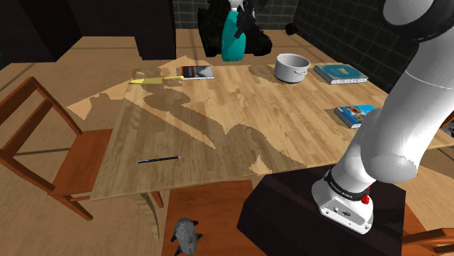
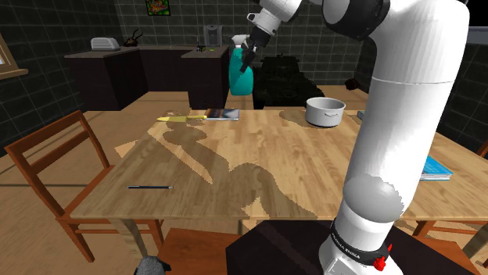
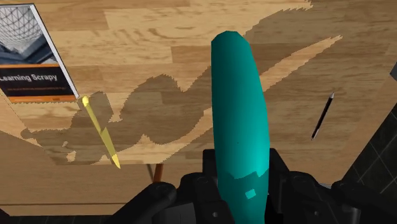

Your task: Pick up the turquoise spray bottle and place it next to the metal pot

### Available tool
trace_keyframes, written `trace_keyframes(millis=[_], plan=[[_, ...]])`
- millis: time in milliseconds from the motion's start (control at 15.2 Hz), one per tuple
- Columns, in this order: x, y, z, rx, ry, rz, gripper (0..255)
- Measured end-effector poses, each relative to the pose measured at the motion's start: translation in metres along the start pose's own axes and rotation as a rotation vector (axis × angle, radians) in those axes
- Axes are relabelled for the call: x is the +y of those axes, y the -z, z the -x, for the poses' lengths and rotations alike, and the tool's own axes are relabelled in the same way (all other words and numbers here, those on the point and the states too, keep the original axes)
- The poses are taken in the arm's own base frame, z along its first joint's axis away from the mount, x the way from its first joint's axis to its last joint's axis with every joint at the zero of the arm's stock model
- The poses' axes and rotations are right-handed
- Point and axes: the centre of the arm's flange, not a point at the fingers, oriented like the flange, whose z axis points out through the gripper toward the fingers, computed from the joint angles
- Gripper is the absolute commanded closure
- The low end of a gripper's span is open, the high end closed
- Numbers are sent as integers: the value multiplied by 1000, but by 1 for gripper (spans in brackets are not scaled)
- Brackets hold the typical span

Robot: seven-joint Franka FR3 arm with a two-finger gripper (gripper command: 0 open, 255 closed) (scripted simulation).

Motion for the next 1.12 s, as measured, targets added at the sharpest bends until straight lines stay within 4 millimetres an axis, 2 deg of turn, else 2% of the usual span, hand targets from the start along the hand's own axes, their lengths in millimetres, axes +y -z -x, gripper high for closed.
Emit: trace_keyframes(millis=[330, 462, 594, 1122], plan=[[26, 21, 58, 0, 0, 0, 255], [36, 27, 75, 0, 0, 0, 255], [46, 37, 103, 0, 0, 0, 255], [88, 61, 191, 0, 0, 0, 255]])
